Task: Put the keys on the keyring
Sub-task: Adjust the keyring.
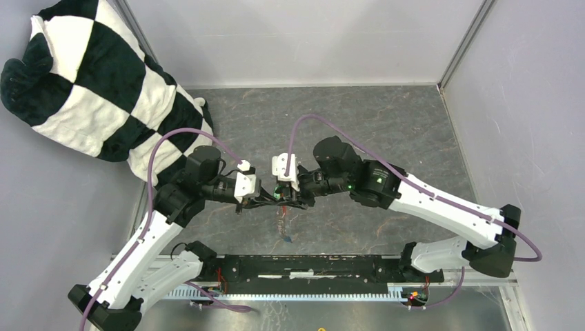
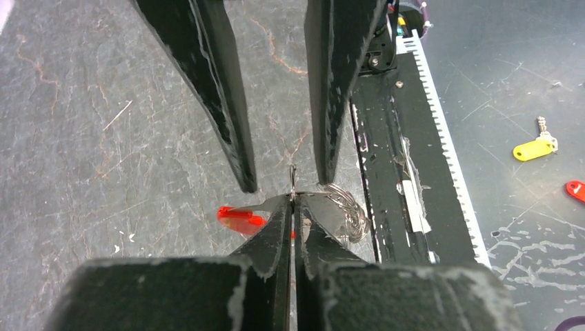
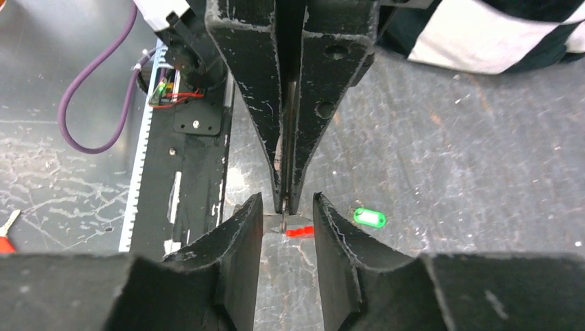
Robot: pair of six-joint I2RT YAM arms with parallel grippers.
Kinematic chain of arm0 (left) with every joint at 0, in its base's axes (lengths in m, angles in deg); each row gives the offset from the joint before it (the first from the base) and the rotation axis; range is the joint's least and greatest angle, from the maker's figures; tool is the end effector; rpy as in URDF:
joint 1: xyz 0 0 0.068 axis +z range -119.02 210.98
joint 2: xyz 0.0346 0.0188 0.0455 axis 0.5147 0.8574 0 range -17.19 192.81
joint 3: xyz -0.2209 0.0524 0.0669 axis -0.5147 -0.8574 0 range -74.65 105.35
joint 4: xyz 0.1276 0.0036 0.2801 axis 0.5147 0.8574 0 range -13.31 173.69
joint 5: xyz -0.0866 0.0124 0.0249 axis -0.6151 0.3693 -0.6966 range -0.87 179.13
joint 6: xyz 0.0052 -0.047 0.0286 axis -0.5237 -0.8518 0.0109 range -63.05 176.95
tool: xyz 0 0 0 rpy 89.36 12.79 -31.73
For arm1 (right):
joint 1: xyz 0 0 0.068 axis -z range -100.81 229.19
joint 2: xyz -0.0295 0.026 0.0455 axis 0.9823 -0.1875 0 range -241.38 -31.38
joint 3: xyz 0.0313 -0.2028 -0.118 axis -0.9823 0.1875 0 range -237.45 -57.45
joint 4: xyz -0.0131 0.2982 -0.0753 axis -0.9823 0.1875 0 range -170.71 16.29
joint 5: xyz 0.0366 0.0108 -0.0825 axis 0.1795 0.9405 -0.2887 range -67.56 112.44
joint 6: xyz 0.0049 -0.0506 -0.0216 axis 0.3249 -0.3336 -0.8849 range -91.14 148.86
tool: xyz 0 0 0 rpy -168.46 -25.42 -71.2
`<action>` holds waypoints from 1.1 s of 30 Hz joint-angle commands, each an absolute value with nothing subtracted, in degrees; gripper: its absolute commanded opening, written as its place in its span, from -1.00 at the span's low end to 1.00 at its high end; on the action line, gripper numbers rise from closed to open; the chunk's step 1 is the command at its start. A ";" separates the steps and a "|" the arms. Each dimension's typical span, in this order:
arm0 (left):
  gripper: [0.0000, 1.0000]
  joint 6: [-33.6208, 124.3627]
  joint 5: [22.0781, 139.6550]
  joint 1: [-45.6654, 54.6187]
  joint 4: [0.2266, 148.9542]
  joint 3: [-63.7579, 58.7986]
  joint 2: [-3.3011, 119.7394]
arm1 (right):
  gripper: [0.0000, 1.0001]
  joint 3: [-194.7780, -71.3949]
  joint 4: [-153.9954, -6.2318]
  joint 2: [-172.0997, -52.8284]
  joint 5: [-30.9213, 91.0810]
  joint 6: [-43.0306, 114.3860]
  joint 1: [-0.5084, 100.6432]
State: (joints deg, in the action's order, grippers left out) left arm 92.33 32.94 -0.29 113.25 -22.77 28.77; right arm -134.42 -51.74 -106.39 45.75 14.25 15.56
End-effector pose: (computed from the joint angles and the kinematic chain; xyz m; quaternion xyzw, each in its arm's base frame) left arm 0.1808 -0.1464 0.3179 0.6159 0.5123 -0.3932 0.4513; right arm 0.1420 0.3200 0.3531 -0.6088 0.5813 0.3690 0.3941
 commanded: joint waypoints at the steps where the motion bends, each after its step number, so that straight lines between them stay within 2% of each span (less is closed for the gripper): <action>1: -0.96 86.15 28.46 -0.49 105.66 -22.27 26.35 | -0.16 -131.95 -59.82 -99.40 45.30 15.04 15.50; 7: -0.96 76.85 25.31 -0.49 92.40 -26.14 22.38 | -0.10 -117.87 -73.21 -87.63 45.69 16.90 16.08; 11: -0.96 77.68 23.02 -0.49 91.03 -26.00 22.74 | -0.11 -110.43 -83.39 -82.24 47.10 18.94 16.27; 23: -0.96 80.13 20.17 -0.58 91.03 -25.70 22.85 | -0.09 -110.35 -88.88 -86.31 48.03 20.86 16.36; 27: -0.96 80.12 20.37 -0.58 91.02 -25.56 22.96 | -0.18 -110.36 -89.38 -87.06 49.11 21.54 16.40; 33: -0.96 80.21 20.85 -0.58 91.02 -25.02 23.23 | -0.18 -110.97 -88.38 -88.60 50.82 22.18 16.41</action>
State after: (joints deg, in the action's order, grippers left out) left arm 80.74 22.39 -0.36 93.69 -26.09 23.28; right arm -110.05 -86.77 -87.79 48.98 21.11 16.26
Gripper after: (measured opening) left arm 0.040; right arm 0.408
